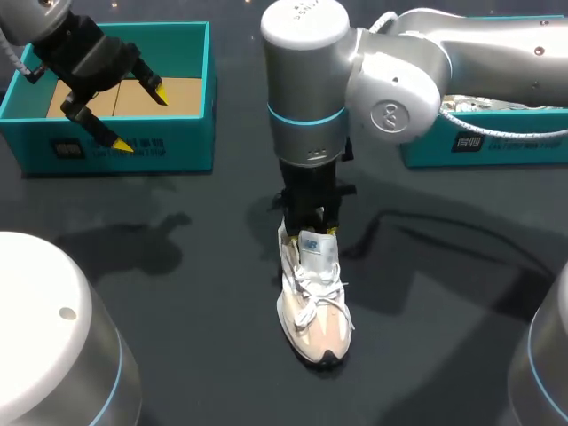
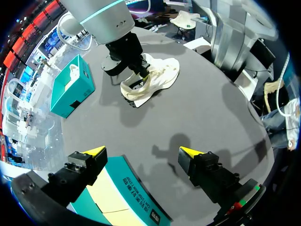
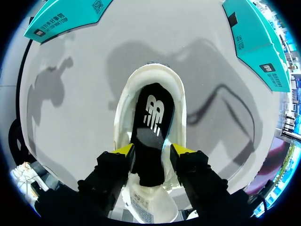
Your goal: Take the shoe out of the shoebox, open the shoe tongue, remove and reinsert the insole, then place the shoe into the shoebox
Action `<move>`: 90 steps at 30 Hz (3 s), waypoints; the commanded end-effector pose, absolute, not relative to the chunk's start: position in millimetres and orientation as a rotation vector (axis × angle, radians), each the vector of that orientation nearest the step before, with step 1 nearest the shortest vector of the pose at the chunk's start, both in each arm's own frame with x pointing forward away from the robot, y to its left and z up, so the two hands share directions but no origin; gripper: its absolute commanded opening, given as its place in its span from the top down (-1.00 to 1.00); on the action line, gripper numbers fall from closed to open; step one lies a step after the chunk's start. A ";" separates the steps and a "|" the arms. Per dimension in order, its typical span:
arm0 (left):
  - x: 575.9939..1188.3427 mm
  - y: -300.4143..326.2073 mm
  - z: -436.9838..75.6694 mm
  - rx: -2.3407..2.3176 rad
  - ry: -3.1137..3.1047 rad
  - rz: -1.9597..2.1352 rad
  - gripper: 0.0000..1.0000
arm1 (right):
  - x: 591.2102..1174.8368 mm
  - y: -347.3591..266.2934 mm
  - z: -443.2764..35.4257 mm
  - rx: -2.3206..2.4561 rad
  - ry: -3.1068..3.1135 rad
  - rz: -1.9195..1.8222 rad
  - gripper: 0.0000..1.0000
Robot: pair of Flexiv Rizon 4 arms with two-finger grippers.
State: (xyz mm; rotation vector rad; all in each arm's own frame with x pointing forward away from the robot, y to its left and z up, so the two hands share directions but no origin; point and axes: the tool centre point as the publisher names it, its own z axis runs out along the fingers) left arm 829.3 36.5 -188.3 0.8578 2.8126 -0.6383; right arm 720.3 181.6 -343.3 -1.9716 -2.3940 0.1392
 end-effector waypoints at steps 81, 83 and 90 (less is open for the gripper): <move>829.5 36.5 -188.5 0.860 2.814 -0.635 -1.00 | 692.2 179.6 -330.1 -2.184 -2.209 0.197 -0.84; 829.5 36.5 -188.5 0.860 2.814 -0.635 -1.00 | 690.8 180.2 -329.4 -2.185 -2.208 0.200 -0.80; 829.5 36.5 -188.5 0.860 2.814 -0.635 -1.00 | 682.4 180.1 -327.2 -2.196 -2.198 0.205 -0.68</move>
